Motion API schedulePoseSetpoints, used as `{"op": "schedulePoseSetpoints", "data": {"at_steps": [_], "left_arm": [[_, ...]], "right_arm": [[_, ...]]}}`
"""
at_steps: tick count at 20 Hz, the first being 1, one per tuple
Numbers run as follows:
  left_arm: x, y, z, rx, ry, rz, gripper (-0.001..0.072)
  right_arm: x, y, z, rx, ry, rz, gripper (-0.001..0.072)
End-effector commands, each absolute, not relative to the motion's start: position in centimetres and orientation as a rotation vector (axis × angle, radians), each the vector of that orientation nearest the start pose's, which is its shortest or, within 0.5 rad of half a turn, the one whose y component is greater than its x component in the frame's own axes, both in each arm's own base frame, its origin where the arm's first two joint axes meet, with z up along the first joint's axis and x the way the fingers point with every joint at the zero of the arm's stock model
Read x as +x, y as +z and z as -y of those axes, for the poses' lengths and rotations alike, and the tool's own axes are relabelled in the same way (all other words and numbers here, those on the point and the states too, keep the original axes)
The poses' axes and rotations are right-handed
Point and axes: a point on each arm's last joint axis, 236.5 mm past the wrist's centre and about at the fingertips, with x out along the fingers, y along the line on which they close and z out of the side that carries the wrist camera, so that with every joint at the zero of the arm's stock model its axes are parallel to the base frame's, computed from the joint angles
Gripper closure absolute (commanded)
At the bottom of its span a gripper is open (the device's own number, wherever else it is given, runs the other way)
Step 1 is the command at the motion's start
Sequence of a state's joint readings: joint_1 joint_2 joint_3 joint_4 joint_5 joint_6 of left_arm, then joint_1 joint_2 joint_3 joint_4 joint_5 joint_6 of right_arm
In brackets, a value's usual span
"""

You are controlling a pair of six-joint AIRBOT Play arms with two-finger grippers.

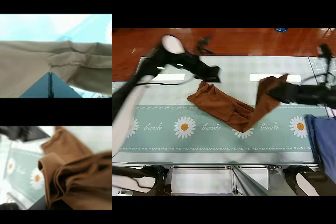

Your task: Fold the shirts.

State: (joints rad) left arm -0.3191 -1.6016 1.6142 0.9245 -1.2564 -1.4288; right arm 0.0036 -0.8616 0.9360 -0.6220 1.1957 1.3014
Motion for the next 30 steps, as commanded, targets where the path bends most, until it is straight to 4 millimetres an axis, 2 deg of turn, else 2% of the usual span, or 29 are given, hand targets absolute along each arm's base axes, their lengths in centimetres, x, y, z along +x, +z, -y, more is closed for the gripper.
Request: {"op": "schedulePoseSetpoints", "data": {"at_steps": [1,3,6,10,12,14,15,16,17,18,20,22,24,26,28,29,30], "left_arm": [[40.3,11.6,18.3,-0.272,-0.597,-1.078,0.0691],[37.7,11.4,15.4,-0.295,-0.536,-1.036,0.0691],[33.1,8.8,13.7,-0.328,-0.479,-1.033,0.0691],[28.7,4.2,13.7,-0.378,-0.456,-1.082,0.069],[27.6,2.0,13.7,-0.395,-0.441,-1.126,0.0691],[27.7,0.3,13.2,-0.409,-0.406,-1.129,0.0691],[27.8,-0.3,13.0,-0.418,-0.388,-1.124,0.069],[28.1,-0.8,12.8,-0.422,-0.372,-1.117,0.069],[28.3,-1.1,12.6,-0.429,-0.357,-1.11,0.069],[28.8,-1.2,12.4,-0.433,-0.343,-1.096,0.0691],[30.8,0.0,10.7,-0.454,-0.29,-1.025,0.0691],[32.5,2.4,8.2,-0.485,-0.241,-0.973,0.069],[33.6,5.1,5.4,-0.512,-0.193,-0.932,0.069],[33.8,6.4,3.4,-0.524,-0.16,-0.909,0.069],[33.3,6.2,3.1,-0.532,-0.151,-0.918,0.069],[33.0,5.8,3.4,-0.534,-0.158,-0.935,0.0691],[32.7,5.2,3.8,-0.533,-0.167,-0.951,0.069]], "right_arm": [[33.6,14.7,-24.9,0.535,0.833,-0.956,0.0692],[36.0,13.1,-29.0,0.514,0.878,-0.998,0.0692],[38.8,9.2,-34.5,0.499,0.92,-1.086,0.0691],[41.7,4.0,-38.7,0.519,0.906,-1.161,0.0691],[42.3,2.1,-40.3,0.541,0.899,-1.199,0.0691],[42.7,0.7,-41.7,0.549,0.9,-1.218,0.0682],[42.7,0.2,-42.4,0.555,0.903,-1.23,0.0551],[42.2,0.1,-43.3,0.573,0.924,-1.244,0.0339],[41.9,0.3,-43.7,0.57,0.955,-1.244,0.0295],[41.4,0.6,-43.8,0.564,0.976,-1.251,0.0295],[41.4,2.1,-41.9,0.574,0.988,-1.275,0.0297],[41.8,5.3,-37.3,0.571,0.999,-1.296,0.0303],[41.7,8.7,-30.7,0.477,0.95,-1.294,0.0303],[41.8,10.0,-22.5,0.292,0.694,-1.264,0.0303],[41.0,9.9,-14.3,0.167,0.359,-1.198,0.0303],[40.0,9.3,-10.9,0.157,0.211,-1.152,0.0303],[38.9,8.3,-8.8,0.18,0.105,-1.107,0.0302]]}}
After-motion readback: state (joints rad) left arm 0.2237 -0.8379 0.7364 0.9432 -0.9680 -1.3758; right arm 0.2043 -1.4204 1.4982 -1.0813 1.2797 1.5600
